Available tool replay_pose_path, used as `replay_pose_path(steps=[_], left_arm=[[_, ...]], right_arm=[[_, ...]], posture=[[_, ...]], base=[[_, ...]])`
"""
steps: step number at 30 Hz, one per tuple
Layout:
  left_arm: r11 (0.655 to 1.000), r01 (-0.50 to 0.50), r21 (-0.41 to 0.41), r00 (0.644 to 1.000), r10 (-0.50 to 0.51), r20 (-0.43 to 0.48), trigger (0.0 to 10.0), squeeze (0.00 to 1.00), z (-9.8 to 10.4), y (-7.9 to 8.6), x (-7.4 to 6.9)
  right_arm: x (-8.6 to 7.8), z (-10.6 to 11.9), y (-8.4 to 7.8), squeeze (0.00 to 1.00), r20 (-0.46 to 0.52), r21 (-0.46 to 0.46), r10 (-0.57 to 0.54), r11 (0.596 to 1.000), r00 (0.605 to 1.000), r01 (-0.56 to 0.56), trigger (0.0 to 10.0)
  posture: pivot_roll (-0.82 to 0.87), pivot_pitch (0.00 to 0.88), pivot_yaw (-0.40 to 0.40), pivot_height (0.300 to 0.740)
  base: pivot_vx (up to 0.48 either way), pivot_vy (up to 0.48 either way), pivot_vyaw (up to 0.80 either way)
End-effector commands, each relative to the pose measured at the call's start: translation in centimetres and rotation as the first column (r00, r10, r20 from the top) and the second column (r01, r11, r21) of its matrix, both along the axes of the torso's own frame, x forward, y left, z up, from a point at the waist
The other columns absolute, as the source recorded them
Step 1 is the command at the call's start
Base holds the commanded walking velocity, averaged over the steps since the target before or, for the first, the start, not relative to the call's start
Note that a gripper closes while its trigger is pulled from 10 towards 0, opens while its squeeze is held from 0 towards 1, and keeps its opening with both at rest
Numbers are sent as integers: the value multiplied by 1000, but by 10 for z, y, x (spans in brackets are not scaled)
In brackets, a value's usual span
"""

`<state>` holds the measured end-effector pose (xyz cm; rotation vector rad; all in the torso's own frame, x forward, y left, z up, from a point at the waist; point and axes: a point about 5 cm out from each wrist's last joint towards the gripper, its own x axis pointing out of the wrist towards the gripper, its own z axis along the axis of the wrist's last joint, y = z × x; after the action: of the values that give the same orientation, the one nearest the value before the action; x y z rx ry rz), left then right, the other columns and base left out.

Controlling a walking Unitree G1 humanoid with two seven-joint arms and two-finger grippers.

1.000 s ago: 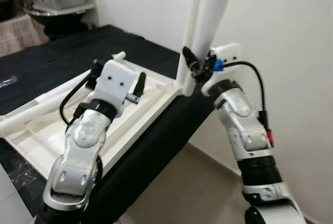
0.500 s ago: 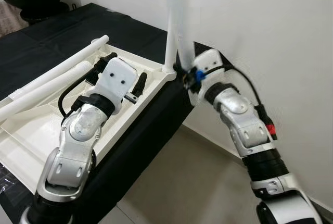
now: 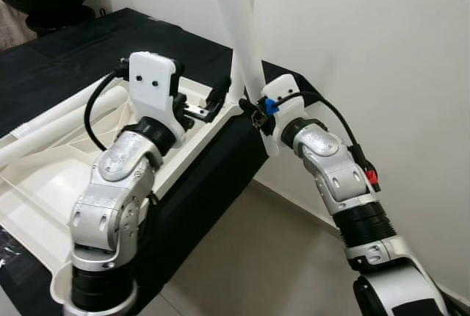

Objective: Building children table

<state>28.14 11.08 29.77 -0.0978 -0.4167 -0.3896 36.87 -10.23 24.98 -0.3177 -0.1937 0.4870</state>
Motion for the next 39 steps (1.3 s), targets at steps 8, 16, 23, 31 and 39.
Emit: replay_pose_path(steps=[8, 16, 23, 31, 39], left_arm=[[996, 40, 85, 999, -38, -26, 10000, 0, -6, -11, 4], [819, -54, 571, 991, -26, 130, 10000, 0, 1, -3, -4], [603, -112, 790, 967, -116, 226, 10000, 0, 0, -5, -11], [335, -160, 928, 926, -275, 259, 10000, 0, -8, -18, -15], [-19, -119, 993, 948, -298, 108, 10000, 0, -36, -3, 1]], right_arm=[[-3, 4, 6, 0, 73, -129, 56, 991, 996, -46, 10000], [19, -3, -40, 0, 47, -259, -164, 951, 985, 170, 10000], [33, 3, -71, 0, 88, -391, -317, 861, 944, 326, 10000], [31, -3, -63, 0, 166, -813, -49, 558, 985, 165, 10000], [29, 7, -44, 0, 220, -889, 122, 433, 968, 147, 10000]], posture=[[29, 117, -76, 740], [42, 120, -81, 740], [47, 122, -83, 740], [46, 125, -78, 740], [53, 127, -75, 740]], base=[[0, 0, 0], [0, 0, 0], [0, 0, 0], [0, 0, 0], [0, 0, 0]])
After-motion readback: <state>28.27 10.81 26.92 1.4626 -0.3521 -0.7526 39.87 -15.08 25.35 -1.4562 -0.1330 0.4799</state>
